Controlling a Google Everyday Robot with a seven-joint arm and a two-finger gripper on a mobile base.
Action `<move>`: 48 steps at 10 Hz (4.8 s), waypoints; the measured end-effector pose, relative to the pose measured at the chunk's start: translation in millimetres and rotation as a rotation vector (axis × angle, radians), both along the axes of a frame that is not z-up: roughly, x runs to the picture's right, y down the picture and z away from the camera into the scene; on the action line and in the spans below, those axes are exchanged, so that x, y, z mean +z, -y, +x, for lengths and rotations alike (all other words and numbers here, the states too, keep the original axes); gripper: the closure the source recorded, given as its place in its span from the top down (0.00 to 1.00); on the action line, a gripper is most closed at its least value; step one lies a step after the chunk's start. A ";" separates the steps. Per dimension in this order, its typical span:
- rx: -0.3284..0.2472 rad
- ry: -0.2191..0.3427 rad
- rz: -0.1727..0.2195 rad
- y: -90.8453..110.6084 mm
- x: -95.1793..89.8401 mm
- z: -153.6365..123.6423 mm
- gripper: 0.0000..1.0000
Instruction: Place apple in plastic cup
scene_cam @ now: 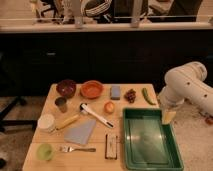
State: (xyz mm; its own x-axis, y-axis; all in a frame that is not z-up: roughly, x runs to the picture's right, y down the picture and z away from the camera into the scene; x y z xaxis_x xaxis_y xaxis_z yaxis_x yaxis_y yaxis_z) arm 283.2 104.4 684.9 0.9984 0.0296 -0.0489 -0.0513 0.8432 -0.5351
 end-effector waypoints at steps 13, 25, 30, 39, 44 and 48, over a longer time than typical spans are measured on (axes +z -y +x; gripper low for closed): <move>0.001 0.002 0.000 0.2 -0.2 -0.1 0.80; 0.122 0.115 -0.060 -8.0 22.7 -45.7 0.80; 0.084 0.128 -0.057 -11.6 36.7 -89.2 0.80; 0.017 0.132 -0.015 -0.7 55.0 -116.7 0.80; 0.017 0.134 -0.014 -0.4 55.2 -118.1 0.80; 0.040 0.182 -0.027 1.5 61.6 -122.1 0.80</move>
State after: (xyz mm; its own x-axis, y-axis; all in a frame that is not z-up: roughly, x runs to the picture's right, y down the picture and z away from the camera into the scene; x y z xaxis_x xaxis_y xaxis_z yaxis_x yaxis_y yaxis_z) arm 161.1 102.9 746.5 0.9889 0.0704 0.1311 0.0155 0.8275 -0.5613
